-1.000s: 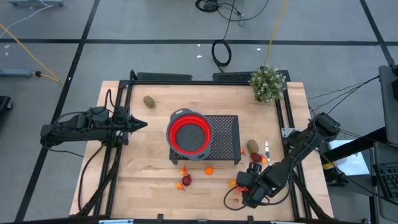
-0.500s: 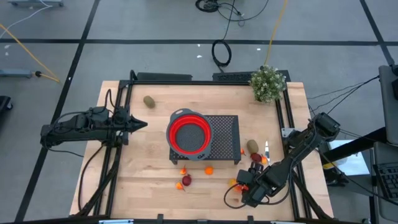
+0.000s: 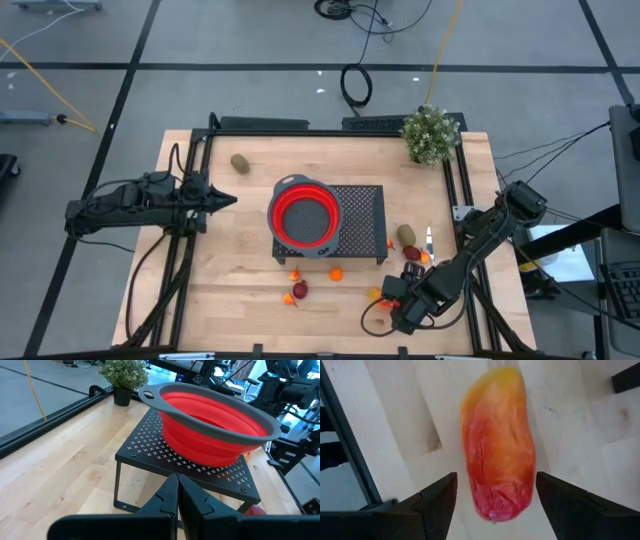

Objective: Pick & Place Fruit
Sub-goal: Put the mango into the red colander on the shelf

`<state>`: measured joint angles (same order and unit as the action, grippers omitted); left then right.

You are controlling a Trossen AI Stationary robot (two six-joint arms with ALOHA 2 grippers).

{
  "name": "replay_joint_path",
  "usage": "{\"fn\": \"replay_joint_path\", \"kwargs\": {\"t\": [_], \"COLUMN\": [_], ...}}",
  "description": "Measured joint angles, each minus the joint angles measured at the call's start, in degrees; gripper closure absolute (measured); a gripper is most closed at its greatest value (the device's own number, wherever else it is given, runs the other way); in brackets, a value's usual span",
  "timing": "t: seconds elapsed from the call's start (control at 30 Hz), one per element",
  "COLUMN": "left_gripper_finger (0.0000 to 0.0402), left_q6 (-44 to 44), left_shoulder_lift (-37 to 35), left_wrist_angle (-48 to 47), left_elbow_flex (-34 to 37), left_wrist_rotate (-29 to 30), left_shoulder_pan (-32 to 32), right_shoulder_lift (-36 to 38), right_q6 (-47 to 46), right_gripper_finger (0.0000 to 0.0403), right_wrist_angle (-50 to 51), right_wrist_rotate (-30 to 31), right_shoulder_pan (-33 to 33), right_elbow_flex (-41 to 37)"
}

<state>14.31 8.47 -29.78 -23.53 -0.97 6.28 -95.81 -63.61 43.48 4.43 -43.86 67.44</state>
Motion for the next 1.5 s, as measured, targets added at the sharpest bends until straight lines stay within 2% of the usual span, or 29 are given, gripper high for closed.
{"fn": "replay_joint_path", "kwargs": {"t": [0.23, 0.77, 1.2, 1.5], "left_gripper_finger": [0.0394, 0.0394, 0.0394, 0.0394], "left_q6": [0.0, 0.06, 0.04, 0.04], "left_shoulder_lift": [-0.02, 0.0, 0.0, 0.0], "left_wrist_angle": [0.0, 0.02, 0.02, 0.02], "left_elbow_flex": [0.0, 0.0, 0.0, 0.0], "left_wrist_rotate": [0.02, 0.0, 0.0, 0.0], "left_shoulder_pan": [0.0, 0.0, -0.01, -0.02], "right_shoulder_lift": [0.0, 0.02, 0.02, 0.02], "right_q6": [-0.14, 0.2, 0.87, 5.16], "right_gripper_finger": [0.012, 0.0031, 0.0025, 0.0025], "right_wrist_angle": [0.04, -0.06, -1.99, -2.66], "right_wrist_rotate": [0.15, 2.04, 3.29, 4.77], "right_shoulder_pan": [0.0, 0.0, 0.02, 0.02], "right_elbow_flex": [0.0, 0.0, 0.0, 0.0]}}
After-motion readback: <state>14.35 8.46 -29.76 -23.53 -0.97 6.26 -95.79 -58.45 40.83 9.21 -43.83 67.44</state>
